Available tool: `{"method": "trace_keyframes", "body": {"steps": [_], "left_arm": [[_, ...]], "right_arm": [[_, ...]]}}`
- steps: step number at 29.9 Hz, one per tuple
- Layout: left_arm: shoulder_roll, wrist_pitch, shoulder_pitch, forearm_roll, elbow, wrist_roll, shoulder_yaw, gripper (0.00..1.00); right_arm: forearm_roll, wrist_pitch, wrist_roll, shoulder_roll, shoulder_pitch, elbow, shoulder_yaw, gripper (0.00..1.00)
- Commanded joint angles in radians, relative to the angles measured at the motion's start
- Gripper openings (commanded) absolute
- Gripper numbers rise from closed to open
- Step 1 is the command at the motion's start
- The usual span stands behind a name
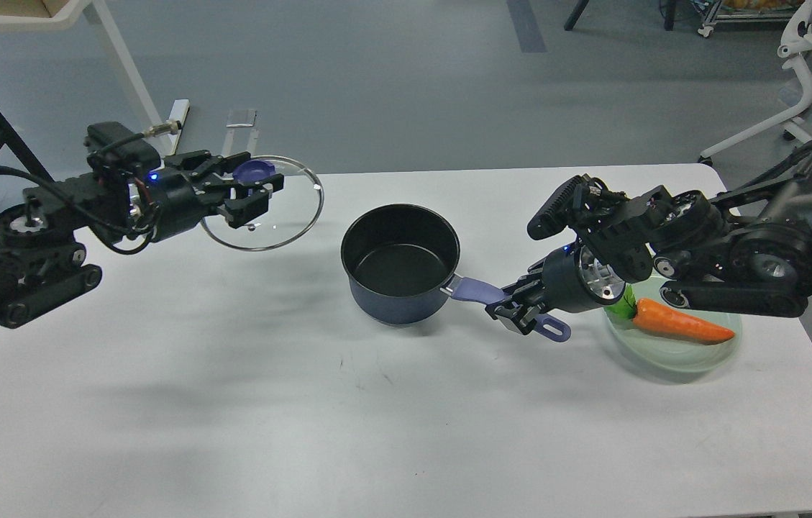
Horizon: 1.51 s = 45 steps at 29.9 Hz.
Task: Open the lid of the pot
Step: 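Lift the glass lid off the pot and set it down beside the pot, then release the lid and the pot handle, withdraw both grippers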
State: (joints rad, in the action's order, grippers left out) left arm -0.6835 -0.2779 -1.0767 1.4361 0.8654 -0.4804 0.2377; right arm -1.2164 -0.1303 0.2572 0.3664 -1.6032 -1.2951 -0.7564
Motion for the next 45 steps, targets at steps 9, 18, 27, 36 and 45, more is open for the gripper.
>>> {"method": "trace_keyframes", "body": {"steps": [9, 18, 27, 36, 45], "left_arm": [[-0.12, -0.018, 0.198, -0.006, -0.129, -0.008, 0.035, 0.44], [-0.062, -0.032, 0.251, -0.016, -0.169, -0.008, 0.034, 0.45], [-0.062, -0.052, 0.262, -0.025, -0.171, -0.008, 0.034, 0.76], [-0.065, -0.05, 0.262, -0.032, -0.171, -0.008, 0.022, 0.85], [-0.087, -0.038, 0.198, -0.592, -0.169, -0.008, -0.005, 0.99]], "right_arm": [[-0.002, 0.0, 0.001, -0.009, 0.009, 0.0, -0.001, 0.2], [-0.002, 0.0, 0.001, -0.007, 0.009, 0.0, 0.0, 0.2], [-0.002, 0.001, -0.001, -0.006, 0.008, 0.0, 0.0, 0.31], [-0.002, 0.004, 0.001, -0.007, 0.008, 0.003, 0.003, 0.54], [0.014, 0.017, -0.001, 0.022, 0.005, 0.014, 0.061, 0.96]]}}
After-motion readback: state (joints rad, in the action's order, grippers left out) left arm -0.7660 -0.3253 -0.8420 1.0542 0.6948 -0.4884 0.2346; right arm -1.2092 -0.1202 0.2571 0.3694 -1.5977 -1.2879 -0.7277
